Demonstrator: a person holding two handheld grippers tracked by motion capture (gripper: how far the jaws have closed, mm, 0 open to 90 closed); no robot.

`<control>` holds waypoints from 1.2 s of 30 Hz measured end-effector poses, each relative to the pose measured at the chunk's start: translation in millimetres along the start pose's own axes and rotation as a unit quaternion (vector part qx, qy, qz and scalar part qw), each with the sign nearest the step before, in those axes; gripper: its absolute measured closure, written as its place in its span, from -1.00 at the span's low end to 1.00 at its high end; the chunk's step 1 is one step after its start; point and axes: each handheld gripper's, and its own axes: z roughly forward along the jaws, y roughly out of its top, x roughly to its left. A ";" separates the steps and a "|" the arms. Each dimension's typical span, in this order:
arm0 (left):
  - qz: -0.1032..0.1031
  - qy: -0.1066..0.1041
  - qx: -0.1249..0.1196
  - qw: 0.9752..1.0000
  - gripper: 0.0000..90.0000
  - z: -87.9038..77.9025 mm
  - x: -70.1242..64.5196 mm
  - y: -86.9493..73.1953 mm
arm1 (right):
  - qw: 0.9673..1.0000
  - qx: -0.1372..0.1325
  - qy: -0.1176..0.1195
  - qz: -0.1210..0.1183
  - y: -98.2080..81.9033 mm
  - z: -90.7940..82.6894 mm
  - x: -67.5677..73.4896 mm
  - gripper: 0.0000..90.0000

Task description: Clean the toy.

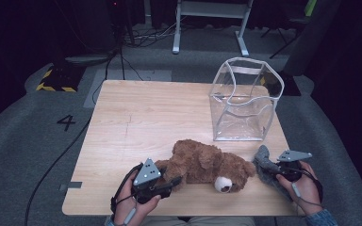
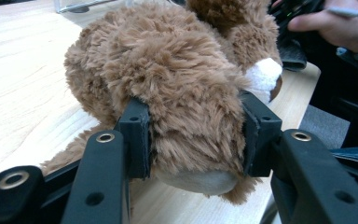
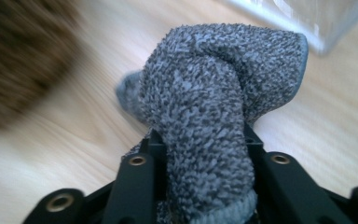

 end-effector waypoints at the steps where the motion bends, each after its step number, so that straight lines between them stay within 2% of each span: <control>1: -0.001 0.001 0.002 1.000 0.19 0.7 0.7 -0.3 | 1.000 -0.014 0.001 -0.004 4.7 -6.3 2.7 0.53; 2: 0.000 0.003 0.004 1.000 0.19 2.4 2.1 -1.0 | 1.000 -0.029 0.003 -0.006 10.3 -13.0 7.2 0.53; 4: -0.004 0.003 0.005 1.000 0.19 4.9 4.1 -2.2 | 0.997 -0.074 0.020 -0.021 28.4 -32.3 21.4 0.53; 5: -0.008 0.001 0.004 1.000 0.18 5.5 4.5 -2.4 | 0.994 -0.101 0.035 -0.037 41.7 -44.0 33.0 0.53; 7: -0.009 0.001 0.004 1.000 0.18 5.6 4.4 -2.5 | 0.985 -0.142 0.061 -0.073 64.5 -58.2 55.6 0.53; 8: -0.008 0.001 0.005 1.000 0.18 5.5 4.4 -2.3 | 0.982 -0.153 0.072 -0.087 72.9 -61.9 65.0 0.53; 9: -0.009 0.001 0.005 1.000 0.18 5.6 4.4 -2.3 | 0.972 -0.174 0.112 -0.116 96.3 -64.8 95.2 0.53; 10: -0.008 0.004 0.004 1.000 0.18 5.6 4.7 -2.4 | 0.972 -0.174 0.112 -0.116 96.3 -64.8 95.2 0.53; 12: -0.008 0.004 0.004 1.000 0.18 6.1 5.4 -2.7 | 0.960 -0.189 0.144 -0.147 113.6 -58.7 117.9 0.53; 13: -0.009 0.003 0.005 1.000 0.18 6.3 5.6 -2.8 | 0.952 -0.193 0.161 -0.177 124.8 -50.9 132.5 0.53; 14: -0.008 0.002 0.004 1.000 0.18 6.4 6.0 -3.0 | 0.949 -0.191 0.174 -0.182 130.1 -45.9 142.4 0.53; 15: -0.010 0.001 0.004 1.000 0.18 6.7 6.0 -3.3 | 0.943 -0.191 0.187 -0.197 136.7 -37.8 153.6 0.53; 17: -0.006 0.002 0.005 1.000 0.18 6.6 6.8 -3.7 | 0.935 -0.186 0.206 -0.220 147.4 -18.1 175.8 0.52; 18: -0.009 0.000 0.007 1.000 0.18 6.5 6.7 -4.2 | 0.934 -0.186 0.206 -0.225 150.0 -10.5 181.2 0.52; 19: -0.011 0.000 0.009 1.000 0.18 6.2 6.6 -4.5 | 0.934 -0.183 0.207 -0.227 153.8 2.9 186.6 0.51; 21: -0.008 0.005 0.011 1.000 0.19 5.8 6.9 -5.2 | 0.937 -0.174 0.203 -0.225 156.5 20.6 189.0 0.50; 22: -0.004 0.013 0.017 1.000 0.19 5.4 7.2 -5.8 | 0.939 -0.172 0.192 -0.229 156.4 27.7 188.7 0.51; 23: 0.000 0.021 0.021 1.000 0.20 5.5 8.1 -6.9 | 0.938 -0.171 0.185 -0.236 156.0 32.1 187.2 0.51; 24: -0.002 0.017 0.018 1.000 0.21 5.8 9.4 -8.1 | 0.940 -0.169 0.175 -0.240 155.0 33.5 185.5 0.51; 26: -0.008 0.011 0.014 1.000 0.22 5.9 10.9 -10.0 | 0.942 -0.163 0.142 -0.257 152.5 30.8 178.1 0.51; 28: -0.010 0.010 0.016 1.000 0.24 5.5 10.6 -9.7 | 0.947 -0.155 0.123 -0.254 149.4 26.4 166.9 0.51; 31: -0.006 0.016 0.018 1.000 0.25 4.5 9.9 -8.8 | 0.954 -0.135 0.078 -0.256 141.3 17.8 147.7 0.52; 34: -0.011 0.013 0.010 1.000 0.25 5.2 9.7 -8.7 | 0.961 -0.121 0.077 -0.236 127.8 15.0 127.7 0.52; 36: -0.007 0.009 0.006 1.000 0.25 6.4 9.2 -8.2 | 0.964 -0.115 0.077 -0.226 116.8 10.8 115.7 0.53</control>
